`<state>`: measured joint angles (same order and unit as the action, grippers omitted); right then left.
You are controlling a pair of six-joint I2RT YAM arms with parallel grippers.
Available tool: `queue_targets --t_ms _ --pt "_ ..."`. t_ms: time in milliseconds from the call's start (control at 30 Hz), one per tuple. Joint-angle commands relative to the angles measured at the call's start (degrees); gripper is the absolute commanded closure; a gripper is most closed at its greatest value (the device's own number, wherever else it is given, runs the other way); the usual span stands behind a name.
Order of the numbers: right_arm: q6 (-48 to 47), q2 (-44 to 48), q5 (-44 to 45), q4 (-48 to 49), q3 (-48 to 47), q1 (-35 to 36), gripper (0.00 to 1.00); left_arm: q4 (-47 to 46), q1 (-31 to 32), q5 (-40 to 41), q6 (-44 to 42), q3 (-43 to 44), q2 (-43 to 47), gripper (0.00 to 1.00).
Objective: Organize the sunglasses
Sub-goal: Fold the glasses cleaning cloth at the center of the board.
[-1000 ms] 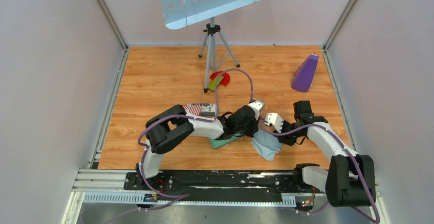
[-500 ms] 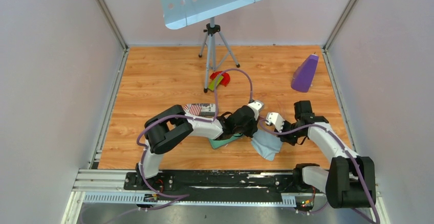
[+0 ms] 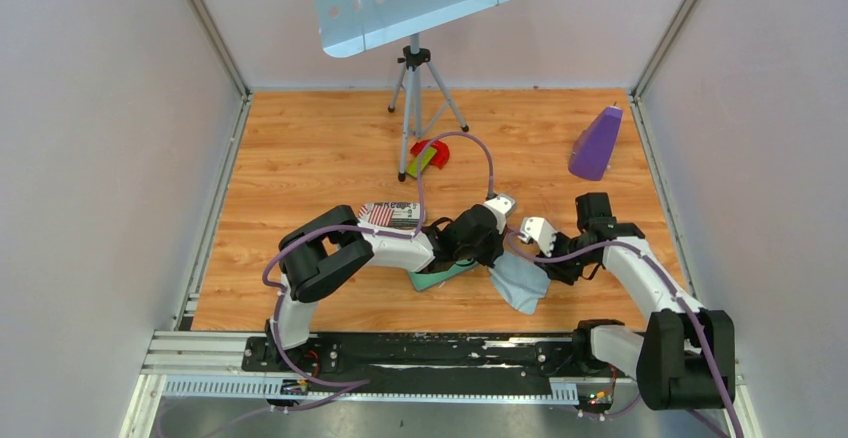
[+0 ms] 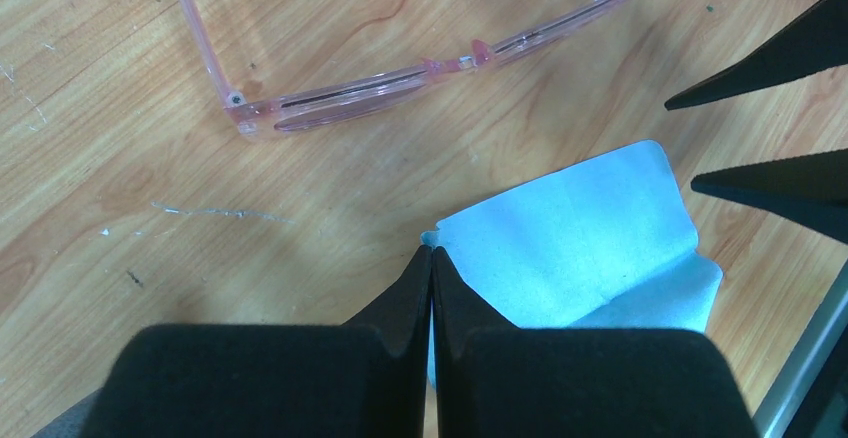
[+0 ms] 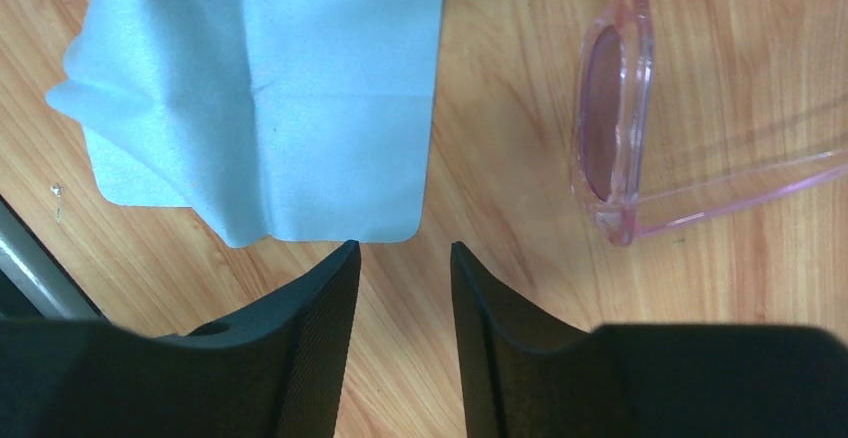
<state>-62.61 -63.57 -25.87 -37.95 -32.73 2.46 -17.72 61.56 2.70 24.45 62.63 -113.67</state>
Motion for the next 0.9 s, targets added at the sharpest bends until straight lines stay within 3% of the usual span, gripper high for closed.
queue_targets --t_ms 0,267,433,733,867 --pt "-4.64 0.48 -3.31 -3.25 1.74 0.03 0.54 -0.84 -0.51 -0.15 0.25 0.84 -0.32 1.0" --pt "-5.54 -5.54 -2.91 -1.81 0.61 0.06 0.53 -0.74 -0.68 -0.15 0.24 1.0 -0.45 1.0" --pt "-4.5 -7.91 -1.39 1.78 1.09 0.02 0.59 -0.74 -0.91 -0.32 0.31 1.17 -0.6 1.0" --pt "-4.79 -7.72 -3.73 0.75 1.31 0.03 0.99 -1.07 -0.93 -0.58 0.71 1.15 -0.59 1.0" --pt "-3.62 -4.13 -3.35 -0.51 0.3 0.02 1.0 -2.93 -0.94 0.2 1.63 -0.41 0.78 1.0"
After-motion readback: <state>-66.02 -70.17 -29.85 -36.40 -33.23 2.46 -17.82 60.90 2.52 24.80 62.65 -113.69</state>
